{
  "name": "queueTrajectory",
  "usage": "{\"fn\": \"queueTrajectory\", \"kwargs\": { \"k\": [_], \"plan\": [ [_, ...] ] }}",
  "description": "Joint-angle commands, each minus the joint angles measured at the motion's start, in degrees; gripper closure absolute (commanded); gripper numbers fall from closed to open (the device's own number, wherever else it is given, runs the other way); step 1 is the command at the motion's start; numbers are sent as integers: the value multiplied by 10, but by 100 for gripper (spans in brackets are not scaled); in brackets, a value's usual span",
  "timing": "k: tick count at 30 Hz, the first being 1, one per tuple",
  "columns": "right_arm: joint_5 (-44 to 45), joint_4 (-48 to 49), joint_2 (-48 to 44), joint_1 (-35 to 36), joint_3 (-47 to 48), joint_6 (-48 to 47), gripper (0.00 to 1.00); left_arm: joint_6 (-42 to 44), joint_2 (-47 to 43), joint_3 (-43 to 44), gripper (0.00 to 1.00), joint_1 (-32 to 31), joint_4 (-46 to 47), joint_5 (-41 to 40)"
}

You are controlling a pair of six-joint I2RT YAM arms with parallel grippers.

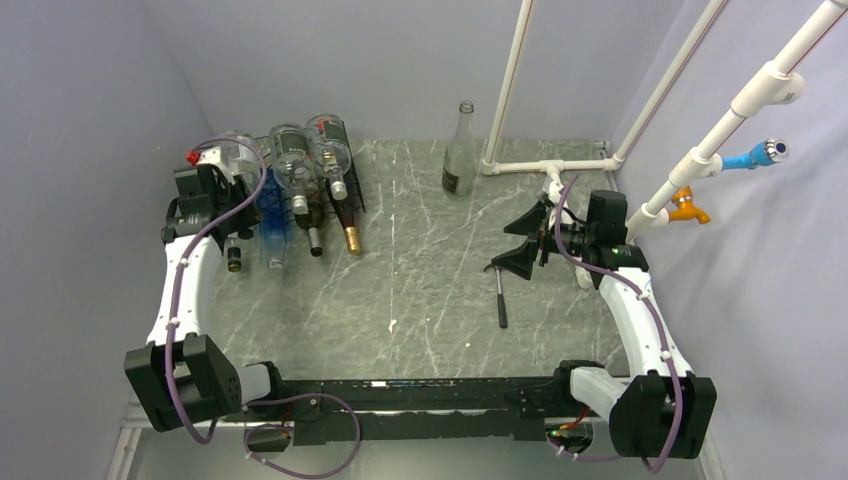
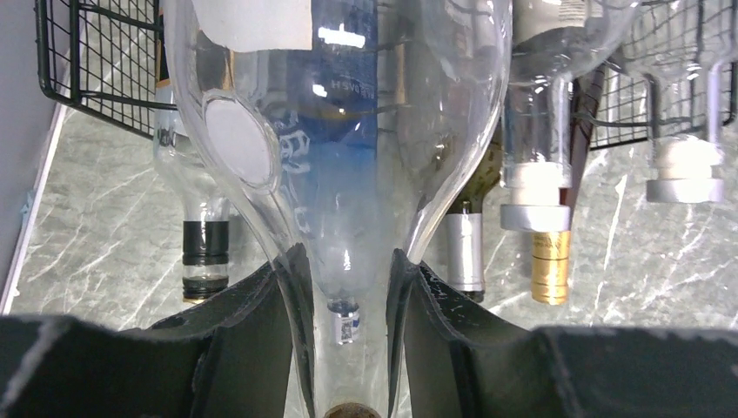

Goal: Take the wine bottle off the wine rack
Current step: Pick up the wine bottle from the wine rack.

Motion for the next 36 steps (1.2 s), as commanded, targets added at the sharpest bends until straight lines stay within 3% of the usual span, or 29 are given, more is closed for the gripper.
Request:
{"fn": "queueTrajectory", "kwargs": {
  "k": [1,14,36],
  "plan": [
    [-18,13,-14,-2,2,-11,0,-9,-69,24,100,-1,139,44],
    [-16,15,-18,-3,0,-9,0,-29,-106,33,100,-61,122,74],
    [-14,14,-19,-2,0,-12,0,-87,-117,36,100,-289,150,63]
  ]
}}
